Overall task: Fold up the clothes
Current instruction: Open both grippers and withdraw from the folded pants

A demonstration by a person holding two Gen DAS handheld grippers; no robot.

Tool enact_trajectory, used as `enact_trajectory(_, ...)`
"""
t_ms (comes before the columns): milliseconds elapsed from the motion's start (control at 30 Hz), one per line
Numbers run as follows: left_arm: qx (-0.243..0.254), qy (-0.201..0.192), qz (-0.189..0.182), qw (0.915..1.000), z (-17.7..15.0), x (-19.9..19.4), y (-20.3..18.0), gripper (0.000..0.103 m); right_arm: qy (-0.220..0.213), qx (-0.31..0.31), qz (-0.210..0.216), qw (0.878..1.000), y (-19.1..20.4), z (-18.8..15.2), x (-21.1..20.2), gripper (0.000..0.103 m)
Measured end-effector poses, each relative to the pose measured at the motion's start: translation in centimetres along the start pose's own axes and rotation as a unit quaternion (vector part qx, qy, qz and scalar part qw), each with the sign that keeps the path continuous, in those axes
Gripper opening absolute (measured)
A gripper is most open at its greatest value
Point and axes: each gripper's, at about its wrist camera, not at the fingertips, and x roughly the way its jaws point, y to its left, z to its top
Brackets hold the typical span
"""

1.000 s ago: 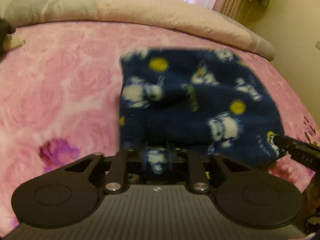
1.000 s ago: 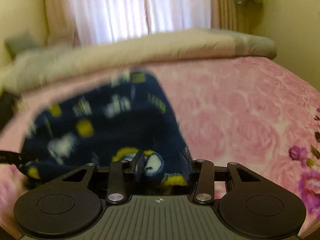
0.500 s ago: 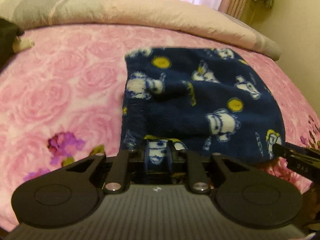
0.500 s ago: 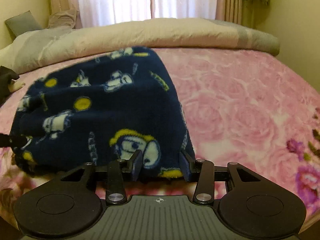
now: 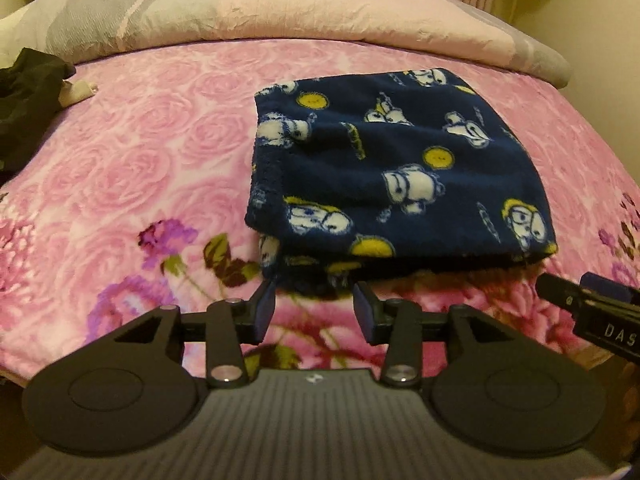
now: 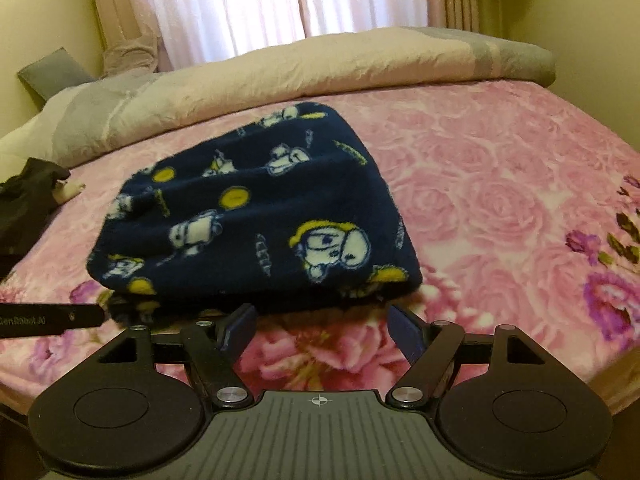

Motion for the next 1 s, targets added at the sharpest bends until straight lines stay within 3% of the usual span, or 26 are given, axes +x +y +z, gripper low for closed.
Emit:
enact_trajectory(700,0.023,-0.050,-0.015,0.9984,-4.7,-7.8,1.2,0.046,-0.064,-0.002,-0.005,0.998,3.1,-2.6,-8.5,0.075)
enact_trajectory(1000,-0.009,-0.028,-0.051,0.9983,-6.5,-5.8,1.7,0.050,-0.071,0.012,0.005,0.997,2.3,-4.1,-8.9,0.075)
